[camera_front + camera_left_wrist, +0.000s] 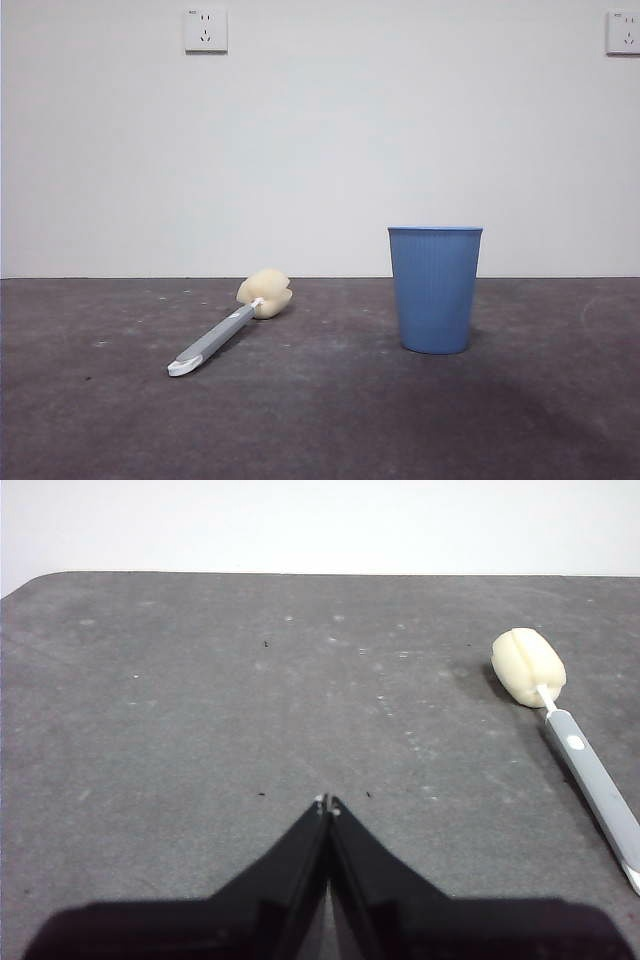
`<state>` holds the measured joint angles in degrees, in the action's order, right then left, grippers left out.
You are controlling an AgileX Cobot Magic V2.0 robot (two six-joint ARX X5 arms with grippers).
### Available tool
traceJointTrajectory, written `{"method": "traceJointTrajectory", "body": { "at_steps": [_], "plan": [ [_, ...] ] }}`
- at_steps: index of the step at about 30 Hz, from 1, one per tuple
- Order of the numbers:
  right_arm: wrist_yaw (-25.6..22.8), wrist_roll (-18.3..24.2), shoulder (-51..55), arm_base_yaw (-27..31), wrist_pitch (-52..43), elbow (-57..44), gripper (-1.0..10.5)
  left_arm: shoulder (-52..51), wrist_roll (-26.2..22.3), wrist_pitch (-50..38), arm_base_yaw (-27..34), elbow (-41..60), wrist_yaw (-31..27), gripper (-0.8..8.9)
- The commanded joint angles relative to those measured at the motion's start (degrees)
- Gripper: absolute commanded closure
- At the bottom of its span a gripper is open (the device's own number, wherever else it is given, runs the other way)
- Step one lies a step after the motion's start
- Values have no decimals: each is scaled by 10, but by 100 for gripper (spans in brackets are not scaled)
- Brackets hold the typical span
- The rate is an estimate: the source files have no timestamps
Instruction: Pick up the cup brush,pick up the cup,insert the brush into the cup,clean the cup,put the cup brush back,put the cup back to the fixed position on the table
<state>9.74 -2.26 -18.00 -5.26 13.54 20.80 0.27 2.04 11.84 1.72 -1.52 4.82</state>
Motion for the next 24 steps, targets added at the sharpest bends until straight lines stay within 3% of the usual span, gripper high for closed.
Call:
{"method": "traceJointTrajectory", "body": {
  "at_steps": [1,13,24],
  "plan": [
    [3,5,42,22,-34,-55,946,-2,3,3,2,6,-2,816],
    [2,-3,157,42,-54,-171,946,-2,3,3,2,6,-2,816],
    [3,-29,179,41,-37,-205,946,-2,3,3,2,6,-2,816]
  ]
}}
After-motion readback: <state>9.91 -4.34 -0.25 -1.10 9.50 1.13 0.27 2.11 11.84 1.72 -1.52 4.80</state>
